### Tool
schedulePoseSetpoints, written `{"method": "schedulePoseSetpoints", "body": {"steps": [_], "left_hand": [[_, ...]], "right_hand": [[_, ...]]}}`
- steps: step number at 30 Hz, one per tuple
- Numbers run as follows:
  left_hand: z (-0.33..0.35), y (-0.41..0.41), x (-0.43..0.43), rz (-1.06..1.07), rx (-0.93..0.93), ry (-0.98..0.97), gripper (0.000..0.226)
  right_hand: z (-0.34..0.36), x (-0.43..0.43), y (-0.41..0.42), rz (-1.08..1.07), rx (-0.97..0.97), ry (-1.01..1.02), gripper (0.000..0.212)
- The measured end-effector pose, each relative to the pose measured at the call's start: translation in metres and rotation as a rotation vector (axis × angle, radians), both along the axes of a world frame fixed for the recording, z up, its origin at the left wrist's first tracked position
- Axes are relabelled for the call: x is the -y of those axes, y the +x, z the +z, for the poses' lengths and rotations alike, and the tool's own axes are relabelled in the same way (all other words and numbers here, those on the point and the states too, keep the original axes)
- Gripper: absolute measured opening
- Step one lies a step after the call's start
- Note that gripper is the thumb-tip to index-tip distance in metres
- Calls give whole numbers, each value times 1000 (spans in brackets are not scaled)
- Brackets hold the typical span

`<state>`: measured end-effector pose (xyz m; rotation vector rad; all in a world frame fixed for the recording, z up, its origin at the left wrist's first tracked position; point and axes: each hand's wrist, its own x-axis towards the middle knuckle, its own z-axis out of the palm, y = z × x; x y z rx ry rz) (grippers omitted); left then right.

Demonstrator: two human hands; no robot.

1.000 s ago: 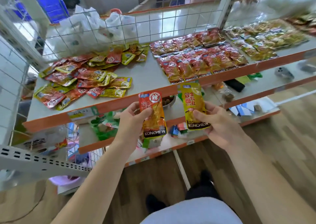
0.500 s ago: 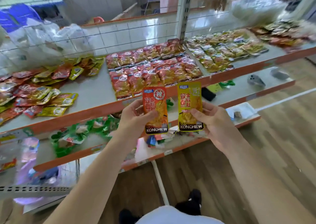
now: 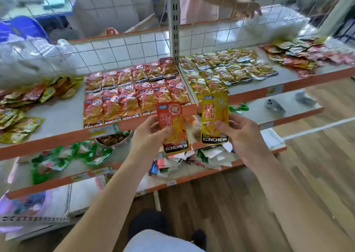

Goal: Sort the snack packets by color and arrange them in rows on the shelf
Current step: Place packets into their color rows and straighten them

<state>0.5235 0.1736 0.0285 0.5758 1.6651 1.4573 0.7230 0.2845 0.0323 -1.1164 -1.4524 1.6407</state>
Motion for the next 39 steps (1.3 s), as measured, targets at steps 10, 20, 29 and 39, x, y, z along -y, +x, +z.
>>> {"method": "schedulePoseSetpoints", "body": {"steps": [10,20,29,39], "left_hand": [[-5,-6,-63,15,-34,23,31],[-23,-49,-129,92,-194,23,47],[-33,-69,-160,148,-370,-21,28],[-40,-76,-200,198,-592,-119,36]], "right_hand": [[-9,-62,-13,65,63,40,23],[-21,-148,-42,21,200,33,26],[-35,-186,-73,101,230,34,26],[-38,-239,-88,169,271,95,33]]}}
